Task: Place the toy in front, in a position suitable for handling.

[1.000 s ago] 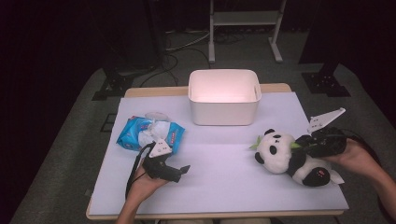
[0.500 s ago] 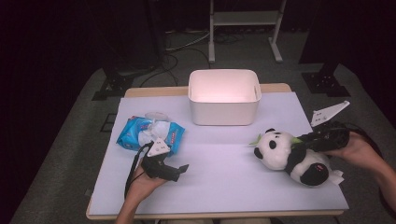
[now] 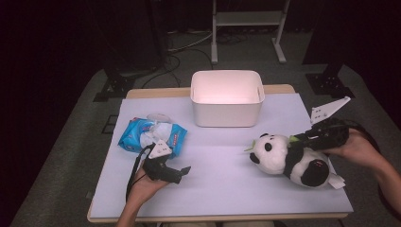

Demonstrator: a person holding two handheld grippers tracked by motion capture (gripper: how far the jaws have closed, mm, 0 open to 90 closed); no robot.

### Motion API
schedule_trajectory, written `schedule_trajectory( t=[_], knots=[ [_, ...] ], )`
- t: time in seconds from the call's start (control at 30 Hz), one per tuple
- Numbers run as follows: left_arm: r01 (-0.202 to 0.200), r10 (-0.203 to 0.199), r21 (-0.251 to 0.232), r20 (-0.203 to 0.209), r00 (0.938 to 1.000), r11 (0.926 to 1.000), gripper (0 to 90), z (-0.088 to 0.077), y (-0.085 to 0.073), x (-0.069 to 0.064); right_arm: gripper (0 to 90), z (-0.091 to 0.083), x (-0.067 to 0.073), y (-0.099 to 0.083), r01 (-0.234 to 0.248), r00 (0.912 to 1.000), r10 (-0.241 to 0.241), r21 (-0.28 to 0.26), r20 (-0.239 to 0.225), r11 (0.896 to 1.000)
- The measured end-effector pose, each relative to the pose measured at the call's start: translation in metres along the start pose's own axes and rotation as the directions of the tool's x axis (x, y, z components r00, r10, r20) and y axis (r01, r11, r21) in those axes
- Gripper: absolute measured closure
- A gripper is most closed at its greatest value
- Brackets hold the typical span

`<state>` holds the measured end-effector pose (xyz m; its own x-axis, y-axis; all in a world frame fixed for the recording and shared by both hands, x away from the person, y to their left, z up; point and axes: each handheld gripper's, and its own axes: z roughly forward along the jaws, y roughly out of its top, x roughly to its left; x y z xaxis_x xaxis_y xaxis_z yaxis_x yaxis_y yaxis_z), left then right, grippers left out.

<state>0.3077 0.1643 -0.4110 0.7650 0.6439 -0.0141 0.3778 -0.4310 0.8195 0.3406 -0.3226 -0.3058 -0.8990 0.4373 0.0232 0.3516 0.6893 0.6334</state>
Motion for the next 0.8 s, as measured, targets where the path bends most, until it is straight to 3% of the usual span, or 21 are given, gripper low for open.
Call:
schedule_trajectory(
  t=[0.33,0.8],
  knots=[
    [0.003,-0.003,-0.007,-0.008,1.0,1.0,2.1,-0.003,0.0,0.002,73.4,0.01,0.006,0.033,0.064,0.9975,-0.064,-0.015,-0.031,0.998],
    [0.011,-0.012,-0.012,-0.021,0.9997,0.9999,2.1,-0.008,-0.001,0.006,73.3,0.03,0.015,0.079,0.147,0.9857,-0.15,-0.04,-0.077,0.988]
  ],
)
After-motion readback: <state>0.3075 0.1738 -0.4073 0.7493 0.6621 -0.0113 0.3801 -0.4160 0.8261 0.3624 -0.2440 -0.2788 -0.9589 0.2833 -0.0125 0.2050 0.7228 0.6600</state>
